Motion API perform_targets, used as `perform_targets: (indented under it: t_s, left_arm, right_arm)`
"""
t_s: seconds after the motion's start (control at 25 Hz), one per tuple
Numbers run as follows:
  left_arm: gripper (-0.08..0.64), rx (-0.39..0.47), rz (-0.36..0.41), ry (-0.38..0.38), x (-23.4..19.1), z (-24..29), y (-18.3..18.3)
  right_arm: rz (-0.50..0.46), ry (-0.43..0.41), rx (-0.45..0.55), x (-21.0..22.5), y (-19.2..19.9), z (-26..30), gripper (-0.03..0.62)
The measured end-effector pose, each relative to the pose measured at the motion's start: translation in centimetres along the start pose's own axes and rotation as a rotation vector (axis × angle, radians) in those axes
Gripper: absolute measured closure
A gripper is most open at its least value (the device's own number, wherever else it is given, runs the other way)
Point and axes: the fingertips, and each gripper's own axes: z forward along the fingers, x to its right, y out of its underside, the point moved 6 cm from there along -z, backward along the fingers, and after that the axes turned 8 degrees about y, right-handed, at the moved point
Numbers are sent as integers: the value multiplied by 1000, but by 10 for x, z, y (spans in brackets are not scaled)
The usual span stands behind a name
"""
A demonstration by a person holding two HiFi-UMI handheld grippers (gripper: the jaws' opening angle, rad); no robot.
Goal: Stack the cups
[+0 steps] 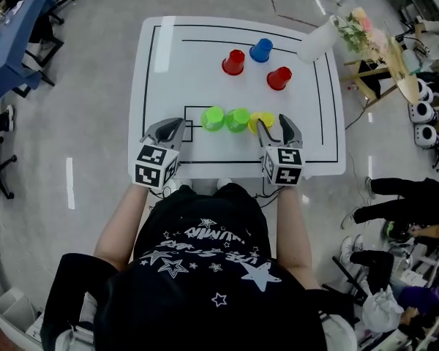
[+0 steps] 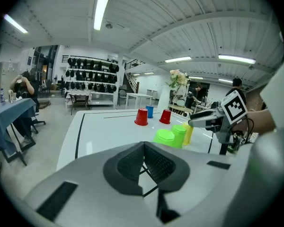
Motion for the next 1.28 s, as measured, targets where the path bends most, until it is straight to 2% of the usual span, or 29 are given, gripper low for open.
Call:
perform_targets:
  t_s: [0.2,0.32,0.44,0.64,0.88,1.28]
  left_arm:
    - [548,-16,16,6,-13,3,-2]
    - [548,-26,-3,-20,-15,8,-1]
    - [548,-34,-26,-62,-13,16,-3]
    - [548,-28,-58,-127,1,29,-12]
    - [548,-33,-111,-220,13,36,-10]
    - [548,-27,-167,-331,30,39,-6]
  right_arm:
    - [65,74,58,26,-19,-3,334]
    - [74,102,53,55,-21,9,341]
    - [60,96,36,80,-20,29,344]
    - [6,20,-6,104,-20,67,344]
    - [-51,-100,-29,109,-20,116,325]
    - [-85,-222,19,101,-23,156,318]
